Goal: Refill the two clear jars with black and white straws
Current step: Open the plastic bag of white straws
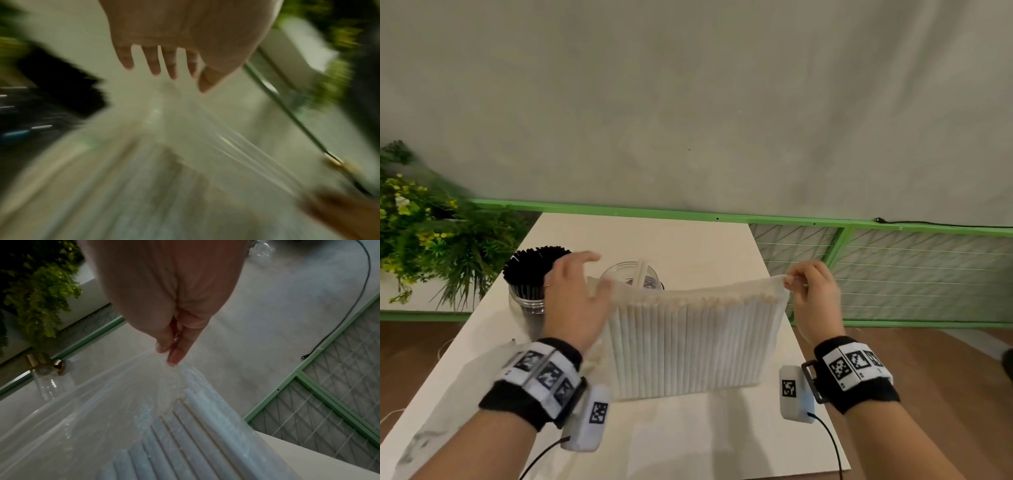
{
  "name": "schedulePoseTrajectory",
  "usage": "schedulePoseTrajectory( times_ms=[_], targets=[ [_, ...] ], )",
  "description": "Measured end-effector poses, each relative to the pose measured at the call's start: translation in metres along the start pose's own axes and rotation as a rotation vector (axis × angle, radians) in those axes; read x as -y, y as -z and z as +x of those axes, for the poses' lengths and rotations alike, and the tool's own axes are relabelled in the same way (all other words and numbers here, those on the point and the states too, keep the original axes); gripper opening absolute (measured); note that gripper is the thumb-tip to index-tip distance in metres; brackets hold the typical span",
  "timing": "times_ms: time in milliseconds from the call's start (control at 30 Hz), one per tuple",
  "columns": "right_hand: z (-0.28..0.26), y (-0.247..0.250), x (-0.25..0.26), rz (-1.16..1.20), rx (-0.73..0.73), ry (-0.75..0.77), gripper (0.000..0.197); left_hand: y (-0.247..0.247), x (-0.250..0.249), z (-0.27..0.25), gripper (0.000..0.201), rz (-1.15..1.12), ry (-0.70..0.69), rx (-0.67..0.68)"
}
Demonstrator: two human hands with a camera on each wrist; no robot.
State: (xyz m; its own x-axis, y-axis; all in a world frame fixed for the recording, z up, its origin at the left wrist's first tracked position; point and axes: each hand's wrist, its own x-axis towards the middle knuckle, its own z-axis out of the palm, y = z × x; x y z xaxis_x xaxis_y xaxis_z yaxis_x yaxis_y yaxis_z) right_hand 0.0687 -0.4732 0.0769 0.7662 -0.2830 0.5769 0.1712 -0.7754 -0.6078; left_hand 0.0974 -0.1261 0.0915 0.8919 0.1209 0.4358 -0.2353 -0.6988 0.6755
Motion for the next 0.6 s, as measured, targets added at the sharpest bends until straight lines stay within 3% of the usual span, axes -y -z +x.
schedulePoseTrajectory(
  times_ms=[33,100,200,233,300,367,433,500,600],
  targets=[
    [-0.001,0.001,0.002,0.011,0.011,0.013,0.018,-0.007,-0.02,-0.003,0.05,0.045,-0.14,0.028],
    [-0.002,0.005,0.007,0.035,0.026,0.04,0.02,-0.029,-0.057,-0.008,0.087,0.227,-0.383,0.249],
    [-0.002,0.01,0.016,0.075,0.037,0.074,0.021,-0.076,-0.075,-0.001,0.109,0.573,-0.486,0.638],
    [-0.001,0.012,0.02,0.081,0.04,0.087,0.02,-0.086,-0.074,0.005,0.103,0.62,-0.47,0.717],
    [0.0,0.016,0.027,0.088,0.035,0.118,0.017,-0.095,-0.068,0.017,0.069,0.628,-0.428,0.812],
    [0.0,0.022,0.032,0.104,-0.007,0.139,0.014,-0.094,-0.065,0.024,0.033,0.548,-0.412,0.829],
    [-0.004,0.028,0.029,0.117,-0.093,0.087,0.017,-0.087,-0.062,0.026,0.022,0.4,-0.372,0.793],
    [-0.014,0.032,0.017,0.149,-0.177,-0.093,0.034,-0.076,-0.062,0.027,0.025,0.22,-0.3,0.73],
    [-0.042,0.024,-0.004,0.318,-0.237,-0.451,0.077,-0.051,-0.064,0.029,0.023,-0.145,-0.111,0.571]
  ],
)
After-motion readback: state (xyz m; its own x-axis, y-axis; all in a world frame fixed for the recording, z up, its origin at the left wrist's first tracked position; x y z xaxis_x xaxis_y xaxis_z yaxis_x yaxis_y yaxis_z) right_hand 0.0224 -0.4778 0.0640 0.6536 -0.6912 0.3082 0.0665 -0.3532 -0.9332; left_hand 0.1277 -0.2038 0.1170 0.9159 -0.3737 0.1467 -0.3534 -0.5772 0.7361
